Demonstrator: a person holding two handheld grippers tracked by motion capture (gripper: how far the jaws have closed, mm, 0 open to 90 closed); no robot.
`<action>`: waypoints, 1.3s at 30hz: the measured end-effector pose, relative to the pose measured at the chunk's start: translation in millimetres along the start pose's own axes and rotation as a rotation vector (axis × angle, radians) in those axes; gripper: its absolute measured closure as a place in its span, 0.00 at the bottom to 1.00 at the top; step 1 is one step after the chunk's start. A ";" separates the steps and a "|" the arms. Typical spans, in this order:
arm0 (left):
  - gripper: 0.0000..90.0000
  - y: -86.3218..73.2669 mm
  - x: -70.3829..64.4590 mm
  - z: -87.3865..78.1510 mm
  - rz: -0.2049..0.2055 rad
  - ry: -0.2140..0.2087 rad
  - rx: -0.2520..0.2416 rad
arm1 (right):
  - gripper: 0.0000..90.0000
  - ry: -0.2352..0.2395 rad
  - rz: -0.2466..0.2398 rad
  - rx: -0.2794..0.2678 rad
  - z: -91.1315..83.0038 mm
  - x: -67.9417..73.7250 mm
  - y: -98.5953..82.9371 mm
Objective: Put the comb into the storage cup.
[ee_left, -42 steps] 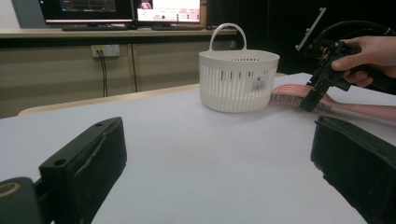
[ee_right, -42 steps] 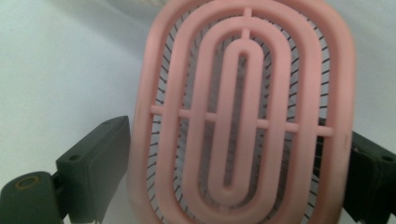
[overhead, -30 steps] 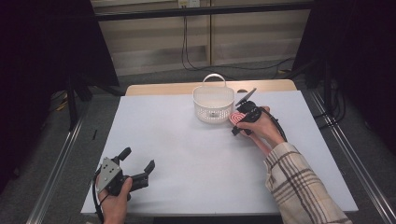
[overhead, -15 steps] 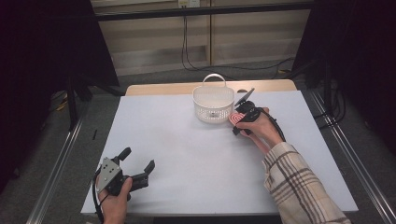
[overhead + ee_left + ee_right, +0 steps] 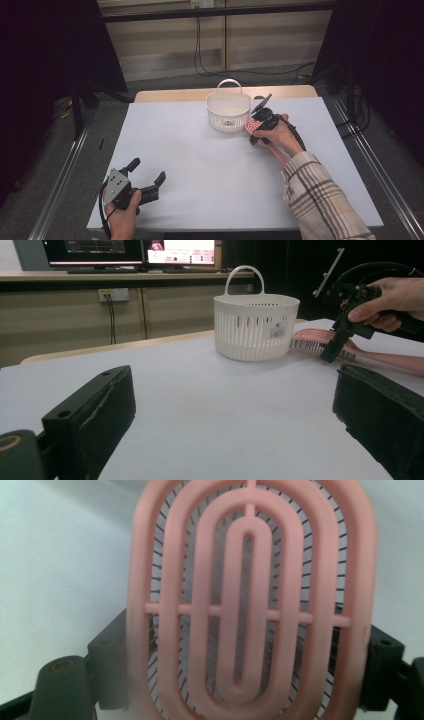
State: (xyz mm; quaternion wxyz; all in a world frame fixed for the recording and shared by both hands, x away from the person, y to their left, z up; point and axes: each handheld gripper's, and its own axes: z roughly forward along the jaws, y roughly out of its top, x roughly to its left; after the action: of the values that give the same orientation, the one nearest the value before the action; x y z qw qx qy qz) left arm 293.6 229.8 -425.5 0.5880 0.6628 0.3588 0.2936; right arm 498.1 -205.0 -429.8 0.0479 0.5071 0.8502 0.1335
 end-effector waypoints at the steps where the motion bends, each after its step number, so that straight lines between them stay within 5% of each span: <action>1: 0.04 0.1 0.2 -0.2 0.003 0.000 0.001 | 0.21 -0.002 -0.001 0.001 -0.3 0.0 -0.1; 39: 0.04 0.2 0.0 -0.3 0.008 0.001 0.001 | 0.21 0.007 -0.003 -0.050 -29.6 -8.6 -10.8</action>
State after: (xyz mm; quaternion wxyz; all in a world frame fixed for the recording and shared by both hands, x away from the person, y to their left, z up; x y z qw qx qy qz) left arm 293.3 229.9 -425.2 0.5861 0.6646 0.3566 0.2961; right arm 486.6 -222.7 -404.9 0.0576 0.5039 0.8475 0.1564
